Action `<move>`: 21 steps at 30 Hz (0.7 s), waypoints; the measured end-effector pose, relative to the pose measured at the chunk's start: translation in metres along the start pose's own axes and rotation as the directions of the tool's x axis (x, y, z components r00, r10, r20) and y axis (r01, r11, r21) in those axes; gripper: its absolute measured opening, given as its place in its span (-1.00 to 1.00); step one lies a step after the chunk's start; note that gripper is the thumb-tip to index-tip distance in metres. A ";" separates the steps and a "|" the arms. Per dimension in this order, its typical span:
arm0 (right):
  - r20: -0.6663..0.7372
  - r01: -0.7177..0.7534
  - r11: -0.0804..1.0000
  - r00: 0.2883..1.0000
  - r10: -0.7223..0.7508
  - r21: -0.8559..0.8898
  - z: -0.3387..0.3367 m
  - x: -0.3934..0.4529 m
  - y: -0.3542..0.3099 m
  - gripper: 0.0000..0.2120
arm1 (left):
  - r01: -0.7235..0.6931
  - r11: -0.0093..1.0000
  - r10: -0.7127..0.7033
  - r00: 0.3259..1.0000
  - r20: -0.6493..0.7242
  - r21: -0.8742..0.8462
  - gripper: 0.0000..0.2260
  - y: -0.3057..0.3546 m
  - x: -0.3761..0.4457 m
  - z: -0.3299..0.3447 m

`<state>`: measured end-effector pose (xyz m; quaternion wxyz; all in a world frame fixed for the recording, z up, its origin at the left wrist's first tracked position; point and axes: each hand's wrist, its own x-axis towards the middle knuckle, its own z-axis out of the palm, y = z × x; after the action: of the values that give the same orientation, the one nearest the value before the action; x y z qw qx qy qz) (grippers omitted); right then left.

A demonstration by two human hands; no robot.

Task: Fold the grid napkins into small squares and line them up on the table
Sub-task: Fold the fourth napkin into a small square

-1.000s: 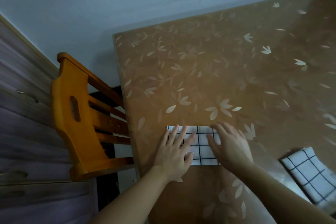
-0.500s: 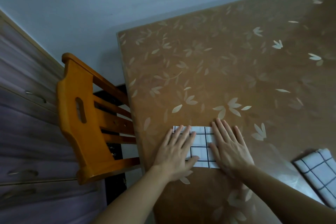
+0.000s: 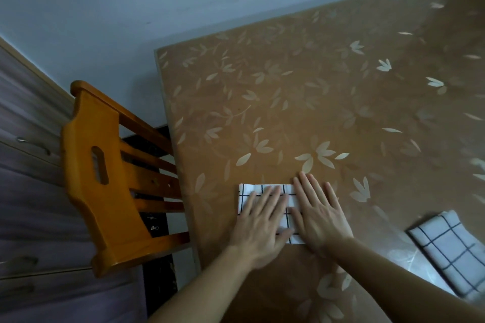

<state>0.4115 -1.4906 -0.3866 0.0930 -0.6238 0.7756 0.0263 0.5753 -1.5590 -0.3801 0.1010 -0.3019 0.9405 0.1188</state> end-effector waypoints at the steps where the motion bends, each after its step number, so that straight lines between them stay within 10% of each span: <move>1: -0.007 -0.012 1.000 1.000 0.012 0.010 -0.001 0.001 0.000 -0.39 | 0.001 1.000 -0.001 1.000 -0.010 0.010 -0.37 -0.010 -0.005 0.002; 9: -0.063 -0.026 1.000 0.998 0.025 -0.012 -0.012 -0.004 -0.008 -0.33 | 0.058 0.998 -0.058 0.997 0.055 0.005 -0.37 -0.035 -0.022 -0.008; 14: -0.214 0.263 0.964 0.940 -0.265 -0.035 -0.022 -0.036 -0.035 -0.54 | 0.037 0.999 -0.037 0.999 0.029 -0.015 -0.39 -0.038 -0.021 -0.003; 21: 0.007 0.389 0.915 0.921 -0.391 -0.109 -0.032 -0.038 -0.064 -0.80 | 0.107 0.947 -0.078 0.991 0.106 -0.303 -0.56 -0.044 -0.016 -0.025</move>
<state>0.4780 -1.4737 -0.3436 0.0568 -0.7701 0.6339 0.0445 0.6108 -1.5923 -0.3593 0.1017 -0.3519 0.8896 0.2728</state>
